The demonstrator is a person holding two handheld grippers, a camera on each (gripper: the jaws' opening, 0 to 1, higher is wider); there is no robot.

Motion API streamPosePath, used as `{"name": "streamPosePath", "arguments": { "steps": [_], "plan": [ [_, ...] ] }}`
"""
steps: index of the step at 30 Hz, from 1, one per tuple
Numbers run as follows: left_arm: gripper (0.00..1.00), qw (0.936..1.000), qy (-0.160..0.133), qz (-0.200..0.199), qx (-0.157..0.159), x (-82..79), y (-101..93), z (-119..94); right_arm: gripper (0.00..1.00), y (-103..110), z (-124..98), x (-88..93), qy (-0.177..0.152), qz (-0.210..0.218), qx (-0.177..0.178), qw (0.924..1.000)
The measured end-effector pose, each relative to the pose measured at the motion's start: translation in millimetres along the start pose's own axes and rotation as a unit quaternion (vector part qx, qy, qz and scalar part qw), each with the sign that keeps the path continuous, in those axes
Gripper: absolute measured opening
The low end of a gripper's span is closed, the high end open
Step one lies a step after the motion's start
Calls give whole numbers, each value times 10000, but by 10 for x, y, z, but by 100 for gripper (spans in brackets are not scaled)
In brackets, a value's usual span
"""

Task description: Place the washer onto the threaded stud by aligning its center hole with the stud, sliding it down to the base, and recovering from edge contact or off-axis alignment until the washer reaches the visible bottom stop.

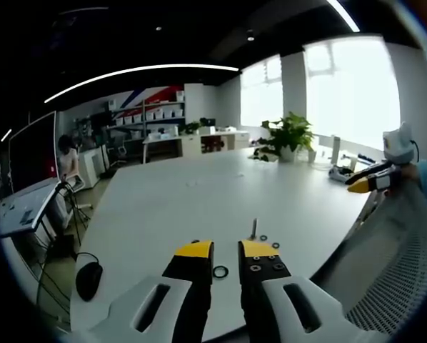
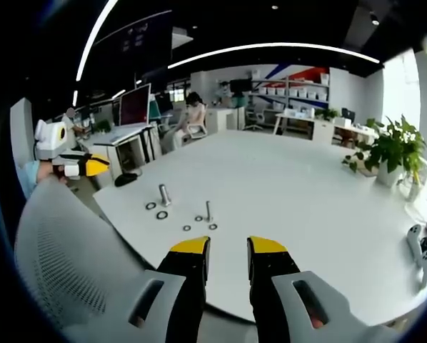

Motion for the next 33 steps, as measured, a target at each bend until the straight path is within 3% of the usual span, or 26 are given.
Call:
{"name": "streamPosePath", "arguments": {
  "steps": [1, 4, 9, 20, 33],
  "plan": [
    [11, 10000, 0, -2, -2, 0, 2, 1, 23, 10, 7, 29, 160, -39, -39, 9999],
    [11, 10000, -2, -7, 3, 2, 4, 3, 23, 31, 15, 3, 90, -59, -119, 9999],
    [11, 10000, 0, -19, 8, 8, 11, 10, 24, 34, 46, 34, 324, -38, -252, 9992],
    [11, 9999, 69, -4, 105, 39, 18, 33, 26, -32, 86, -13, 437, -6, -359, 9984],
    [11, 9999, 31, -46, 130, 8, 9, 28, 26, -114, 222, -312, 640, -261, -475, 9965]
  ]
}}
Point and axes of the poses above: the point that each gripper's makers call its tool centre point, and the gripper's own axes: z roughly forward along the fingers, y roughly to its left, x roughly out of its underside, the point moved 4 cm from there along -z, roughly backward along the fingers, and after that the axes turned 6 degrees about -x, right-handed, at the moved point
